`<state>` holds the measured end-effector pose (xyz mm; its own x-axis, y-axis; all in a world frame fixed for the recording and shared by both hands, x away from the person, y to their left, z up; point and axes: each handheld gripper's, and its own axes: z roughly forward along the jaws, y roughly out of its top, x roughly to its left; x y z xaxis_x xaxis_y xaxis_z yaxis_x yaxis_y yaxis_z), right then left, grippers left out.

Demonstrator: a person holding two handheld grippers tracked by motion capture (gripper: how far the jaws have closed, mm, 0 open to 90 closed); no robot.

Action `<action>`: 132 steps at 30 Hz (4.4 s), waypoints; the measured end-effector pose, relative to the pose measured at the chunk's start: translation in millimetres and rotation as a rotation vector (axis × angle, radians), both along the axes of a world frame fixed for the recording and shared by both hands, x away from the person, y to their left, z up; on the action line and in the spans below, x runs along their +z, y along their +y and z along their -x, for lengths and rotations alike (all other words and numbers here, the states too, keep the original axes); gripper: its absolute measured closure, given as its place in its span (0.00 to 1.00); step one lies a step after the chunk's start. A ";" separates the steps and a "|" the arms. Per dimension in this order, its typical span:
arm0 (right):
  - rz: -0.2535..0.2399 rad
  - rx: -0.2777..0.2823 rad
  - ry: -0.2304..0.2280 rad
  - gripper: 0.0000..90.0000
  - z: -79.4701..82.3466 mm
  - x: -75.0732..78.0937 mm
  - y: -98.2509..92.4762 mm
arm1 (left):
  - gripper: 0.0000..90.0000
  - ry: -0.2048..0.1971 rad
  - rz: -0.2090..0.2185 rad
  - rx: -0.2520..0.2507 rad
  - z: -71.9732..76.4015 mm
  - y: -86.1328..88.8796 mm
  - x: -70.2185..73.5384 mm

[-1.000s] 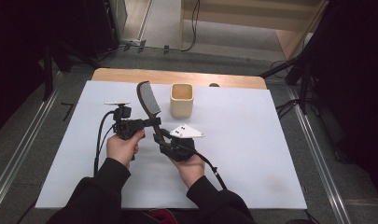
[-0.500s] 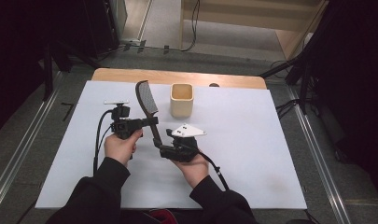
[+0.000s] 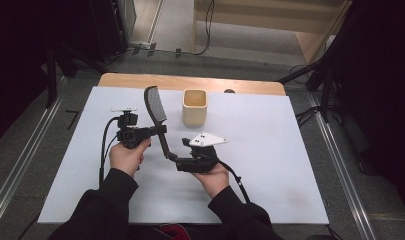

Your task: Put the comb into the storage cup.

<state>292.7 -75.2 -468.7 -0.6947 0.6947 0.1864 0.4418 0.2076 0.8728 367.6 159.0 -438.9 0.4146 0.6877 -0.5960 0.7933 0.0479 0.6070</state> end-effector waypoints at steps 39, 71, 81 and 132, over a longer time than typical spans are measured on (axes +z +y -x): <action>0.052 0.027 0.039 0.28 18.2 -0.1 -58.5 | 0.81 -0.009 -0.026 -0.012 -0.8 4.4 -1.5; 0.065 0.029 0.099 0.28 39.7 -7.4 -126.7 | 0.81 -0.029 -0.036 -0.001 -1.3 8.8 -0.6; 0.064 0.013 0.109 0.28 46.4 -10.3 -142.3 | 0.81 -0.033 -0.030 0.002 -1.4 9.8 -0.2; 0.070 -0.073 0.108 0.27 60.9 -12.3 -180.8 | 0.81 -0.127 -0.008 -0.122 -39.9 -19.5 24.8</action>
<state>231.9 -256.0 -481.0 -0.6205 0.7565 0.2067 0.5485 0.2303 0.8038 407.5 139.5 -414.1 0.5672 0.6319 -0.5282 0.7095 -0.0494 0.7029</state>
